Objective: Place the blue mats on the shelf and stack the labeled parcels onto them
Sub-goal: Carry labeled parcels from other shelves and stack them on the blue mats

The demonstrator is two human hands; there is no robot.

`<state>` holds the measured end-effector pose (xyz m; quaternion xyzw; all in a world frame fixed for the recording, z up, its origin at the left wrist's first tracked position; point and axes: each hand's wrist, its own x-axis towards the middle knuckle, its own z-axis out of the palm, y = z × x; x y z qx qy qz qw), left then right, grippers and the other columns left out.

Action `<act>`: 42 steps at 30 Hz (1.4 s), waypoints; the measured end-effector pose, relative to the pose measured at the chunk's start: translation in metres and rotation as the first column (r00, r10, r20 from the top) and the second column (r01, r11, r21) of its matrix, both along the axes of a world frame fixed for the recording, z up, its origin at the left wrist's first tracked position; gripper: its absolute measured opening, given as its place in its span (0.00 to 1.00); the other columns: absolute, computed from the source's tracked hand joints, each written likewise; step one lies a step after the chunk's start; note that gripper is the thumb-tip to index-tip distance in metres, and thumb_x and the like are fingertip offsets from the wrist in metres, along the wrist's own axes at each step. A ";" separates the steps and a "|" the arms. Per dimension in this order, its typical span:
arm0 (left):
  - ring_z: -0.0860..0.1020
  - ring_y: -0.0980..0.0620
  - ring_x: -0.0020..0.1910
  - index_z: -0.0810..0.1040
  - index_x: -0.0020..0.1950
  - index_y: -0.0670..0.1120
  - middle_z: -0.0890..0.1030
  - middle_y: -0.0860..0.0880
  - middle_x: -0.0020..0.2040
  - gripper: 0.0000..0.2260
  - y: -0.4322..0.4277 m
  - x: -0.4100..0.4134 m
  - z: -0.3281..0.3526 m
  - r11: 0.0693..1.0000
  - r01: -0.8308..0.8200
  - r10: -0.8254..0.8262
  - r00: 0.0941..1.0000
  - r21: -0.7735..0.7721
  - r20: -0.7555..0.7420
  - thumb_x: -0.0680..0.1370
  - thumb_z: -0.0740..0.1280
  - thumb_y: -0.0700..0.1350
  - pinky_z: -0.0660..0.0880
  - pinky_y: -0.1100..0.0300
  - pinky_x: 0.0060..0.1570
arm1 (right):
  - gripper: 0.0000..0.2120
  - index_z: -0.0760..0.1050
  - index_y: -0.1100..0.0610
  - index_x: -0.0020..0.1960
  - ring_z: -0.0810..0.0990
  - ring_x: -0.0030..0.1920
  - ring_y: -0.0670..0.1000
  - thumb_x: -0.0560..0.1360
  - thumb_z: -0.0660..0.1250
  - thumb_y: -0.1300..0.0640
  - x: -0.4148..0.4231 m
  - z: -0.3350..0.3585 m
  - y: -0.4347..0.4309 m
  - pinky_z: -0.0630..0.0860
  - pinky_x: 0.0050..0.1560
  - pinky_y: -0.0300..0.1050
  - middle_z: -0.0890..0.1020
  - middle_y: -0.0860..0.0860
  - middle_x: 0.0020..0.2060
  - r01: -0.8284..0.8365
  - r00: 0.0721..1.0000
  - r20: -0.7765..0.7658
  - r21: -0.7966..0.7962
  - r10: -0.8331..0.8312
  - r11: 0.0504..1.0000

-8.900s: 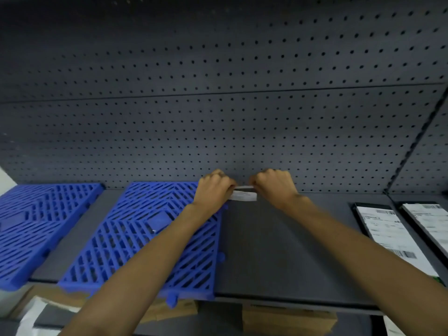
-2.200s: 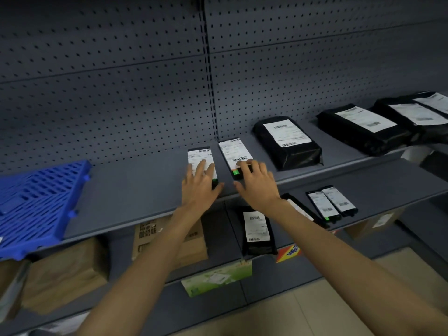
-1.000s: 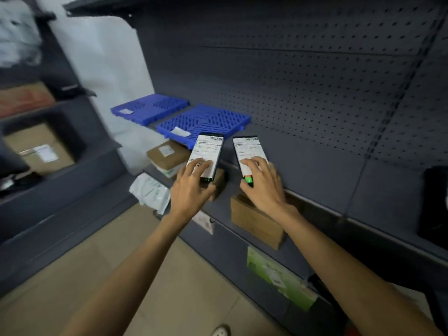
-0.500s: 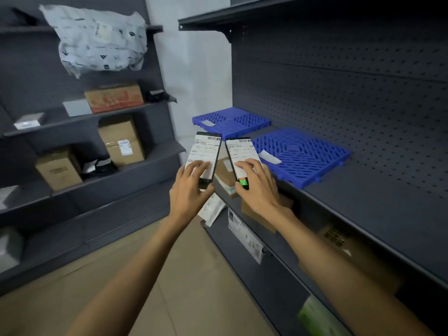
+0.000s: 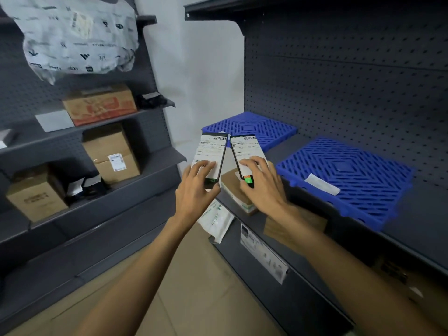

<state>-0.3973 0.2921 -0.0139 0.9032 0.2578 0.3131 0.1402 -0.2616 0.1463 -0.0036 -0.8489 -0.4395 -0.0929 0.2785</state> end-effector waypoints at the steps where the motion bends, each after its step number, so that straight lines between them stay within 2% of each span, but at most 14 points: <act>1: 0.66 0.52 0.70 0.71 0.71 0.56 0.70 0.57 0.70 0.24 0.009 0.010 -0.001 1.000 0.008 -0.008 1.000 0.000 0.004 0.74 0.67 0.54 0.76 0.53 0.45 | 0.23 0.67 0.46 0.70 0.64 0.70 0.53 0.76 0.64 0.50 0.009 0.000 0.009 0.71 0.63 0.54 0.66 0.46 0.70 0.012 1.000 -0.005 -0.006 -0.012 1.000; 4: 0.66 0.53 0.70 0.71 0.71 0.55 0.70 0.56 0.70 0.24 0.036 0.045 0.000 0.999 0.044 -0.044 0.999 0.017 -0.005 0.75 0.66 0.54 0.73 0.57 0.44 | 0.23 0.66 0.45 0.70 0.64 0.70 0.54 0.76 0.65 0.51 0.038 -0.001 0.036 0.71 0.63 0.56 0.66 0.45 0.70 0.047 0.999 -0.020 -0.011 -0.047 0.999; 11: 0.66 0.50 0.71 0.72 0.72 0.52 0.71 0.53 0.71 0.23 0.108 0.142 0.014 0.993 0.119 -0.119 0.993 0.010 -0.027 0.76 0.67 0.51 0.74 0.52 0.56 | 0.22 0.67 0.45 0.71 0.64 0.70 0.56 0.77 0.64 0.51 0.127 0.004 0.104 0.72 0.62 0.56 0.66 0.45 0.71 0.114 0.992 -0.046 -0.030 -0.116 0.993; 16: 0.67 0.50 0.71 0.71 0.72 0.53 0.71 0.54 0.71 0.24 0.160 0.205 0.019 0.987 0.161 -0.160 0.985 0.004 -0.065 0.77 0.66 0.54 0.76 0.49 0.59 | 0.22 0.67 0.45 0.70 0.65 0.68 0.58 0.77 0.64 0.52 0.188 0.003 0.149 0.71 0.63 0.58 0.66 0.46 0.71 0.172 0.982 -0.061 -0.062 -0.176 0.983; 20: 0.69 0.50 0.70 0.71 0.72 0.53 0.72 0.54 0.71 0.25 0.188 0.243 0.019 0.976 0.211 -0.215 0.967 -0.046 -0.135 0.76 0.67 0.53 0.76 0.47 0.57 | 0.22 0.68 0.45 0.69 0.65 0.67 0.60 0.76 0.65 0.51 0.210 -0.011 0.169 0.72 0.60 0.58 0.67 0.46 0.70 0.215 0.974 -0.048 -0.131 -0.222 0.968; 23: 0.70 0.49 0.69 0.72 0.73 0.51 0.73 0.52 0.70 0.25 0.207 0.272 0.019 0.960 0.274 -0.279 0.949 -0.050 -0.147 0.76 0.67 0.52 0.76 0.46 0.58 | 0.22 0.68 0.46 0.70 0.66 0.67 0.60 0.77 0.65 0.50 0.227 -0.016 0.177 0.73 0.60 0.57 0.67 0.47 0.69 0.260 0.961 -0.069 -0.122 -0.269 0.958; 28: 0.71 0.45 0.69 0.72 0.73 0.49 0.72 0.50 0.71 0.24 0.235 0.308 0.006 0.913 0.401 -0.407 0.884 -0.078 -0.230 0.77 0.67 0.51 0.75 0.46 0.59 | 0.23 0.65 0.47 0.72 0.64 0.70 0.59 0.79 0.64 0.47 0.236 -0.026 0.187 0.71 0.64 0.57 0.66 0.47 0.71 0.305 0.938 -0.116 -0.171 -0.326 0.937; 32: 0.72 0.43 0.68 0.72 0.72 0.47 0.72 0.48 0.72 0.23 0.263 0.336 0.001 0.836 0.540 -0.546 0.799 -0.100 -0.250 0.77 0.69 0.50 0.72 0.46 0.64 | 0.25 0.61 0.48 0.75 0.59 0.75 0.59 0.81 0.61 0.46 0.238 -0.025 0.194 0.59 0.74 0.60 0.62 0.49 0.74 0.339 0.919 -0.140 -0.197 -0.368 0.920; 35: 0.71 0.43 0.68 0.73 0.72 0.47 0.72 0.46 0.71 0.23 0.278 0.350 -0.001 0.778 0.614 -0.623 0.730 -0.129 -0.281 0.78 0.68 0.51 0.71 0.48 0.65 | 0.27 0.59 0.49 0.77 0.56 0.78 0.59 0.81 0.60 0.45 0.237 -0.024 0.200 0.53 0.77 0.60 0.60 0.49 0.77 0.390 0.897 -0.114 -0.255 -0.428 0.885; 39: 0.71 0.43 0.68 0.73 0.71 0.47 0.74 0.46 0.70 0.24 0.277 0.357 0.008 0.722 0.688 -0.671 0.672 -0.069 -0.314 0.78 0.66 0.57 0.67 0.46 0.69 | 0.28 0.58 0.49 0.78 0.51 0.79 0.59 0.81 0.60 0.42 0.224 -0.015 0.200 0.54 0.77 0.58 0.58 0.51 0.78 0.431 0.870 -0.131 -0.266 -0.476 0.862; 42: 0.71 0.44 0.68 0.71 0.72 0.48 0.73 0.46 0.70 0.24 0.262 0.356 0.023 0.670 0.743 -0.702 0.636 0.007 -0.320 0.79 0.64 0.58 0.71 0.47 0.65 | 0.27 0.60 0.53 0.77 0.59 0.76 0.58 0.81 0.60 0.45 0.210 -0.005 0.187 0.60 0.75 0.54 0.60 0.54 0.77 0.445 0.864 -0.127 -0.257 -0.486 0.858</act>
